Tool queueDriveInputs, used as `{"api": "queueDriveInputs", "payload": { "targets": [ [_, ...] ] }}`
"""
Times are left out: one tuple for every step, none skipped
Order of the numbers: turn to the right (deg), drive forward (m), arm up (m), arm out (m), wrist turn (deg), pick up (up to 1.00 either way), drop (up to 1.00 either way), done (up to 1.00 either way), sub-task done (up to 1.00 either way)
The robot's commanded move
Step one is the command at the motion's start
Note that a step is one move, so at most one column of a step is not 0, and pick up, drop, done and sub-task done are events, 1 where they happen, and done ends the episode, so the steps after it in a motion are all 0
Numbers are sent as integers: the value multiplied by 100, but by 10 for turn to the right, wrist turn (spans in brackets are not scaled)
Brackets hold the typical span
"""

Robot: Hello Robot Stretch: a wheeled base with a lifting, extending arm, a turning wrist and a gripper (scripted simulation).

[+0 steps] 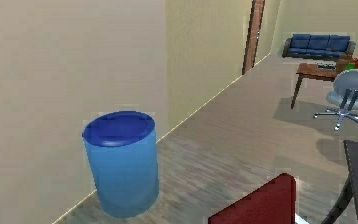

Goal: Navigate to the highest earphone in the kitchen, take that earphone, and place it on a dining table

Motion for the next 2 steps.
{"api": "queueDriveInputs", "payload": {
  "targets": [
    [0,0,0,0,0,0,100,0,0],
    [0,0,0,-10,0,0,0,0,0]
  ]
}}
